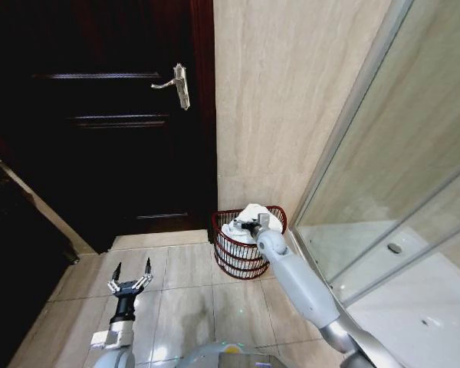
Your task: Discard the used towel into the hamper.
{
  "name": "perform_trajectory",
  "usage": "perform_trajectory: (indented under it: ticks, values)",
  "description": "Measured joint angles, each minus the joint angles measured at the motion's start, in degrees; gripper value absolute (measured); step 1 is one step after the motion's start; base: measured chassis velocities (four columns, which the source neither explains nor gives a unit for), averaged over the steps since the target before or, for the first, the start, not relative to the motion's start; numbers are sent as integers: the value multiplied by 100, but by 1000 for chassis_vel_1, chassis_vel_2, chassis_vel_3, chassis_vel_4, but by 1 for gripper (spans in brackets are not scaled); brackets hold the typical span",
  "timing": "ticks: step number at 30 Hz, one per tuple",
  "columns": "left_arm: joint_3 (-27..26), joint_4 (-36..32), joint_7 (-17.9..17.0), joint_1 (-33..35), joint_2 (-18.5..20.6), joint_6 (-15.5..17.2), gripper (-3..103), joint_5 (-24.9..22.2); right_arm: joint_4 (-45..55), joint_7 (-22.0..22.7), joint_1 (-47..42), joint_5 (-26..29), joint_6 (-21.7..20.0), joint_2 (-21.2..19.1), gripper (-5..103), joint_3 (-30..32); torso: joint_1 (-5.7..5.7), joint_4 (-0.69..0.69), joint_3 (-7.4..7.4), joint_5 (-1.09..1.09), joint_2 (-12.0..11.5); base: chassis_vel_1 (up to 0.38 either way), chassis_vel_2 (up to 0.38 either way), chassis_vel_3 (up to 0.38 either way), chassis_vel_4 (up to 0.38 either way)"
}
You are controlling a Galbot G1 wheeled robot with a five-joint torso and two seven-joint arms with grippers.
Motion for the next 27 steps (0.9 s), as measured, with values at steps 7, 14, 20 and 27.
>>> perform_trajectory:
  ticks: [7, 14, 20, 27]
  values:
    - [2, -1, 0, -1, 11, -21, 100, -3, 116, 256, -156, 21, 26, -123, 100, 73, 0, 0, 0, 0, 0, 0, 0, 0, 0]
    - [-4, 28, -2, 26, 12, -84, 100, -22, 454, 468, -105, 2, 187, -75, 100, 80, 0, 0, 0, 0, 0, 0, 0, 0, 0]
    - [-9, 100, -7, 25, 23, -118, 100, -54, 868, 515, -12, -32, 339, -66, 100, -48, 0, 0, 0, -1, 0, 0, 0, 0, 0]
    - [34, 151, -7, 7, -8, -131, 100, -42, 974, 130, -15, -230, 466, 19, 100, -261, 0, 1, 0, 0, 0, 0, 0, 0, 0]
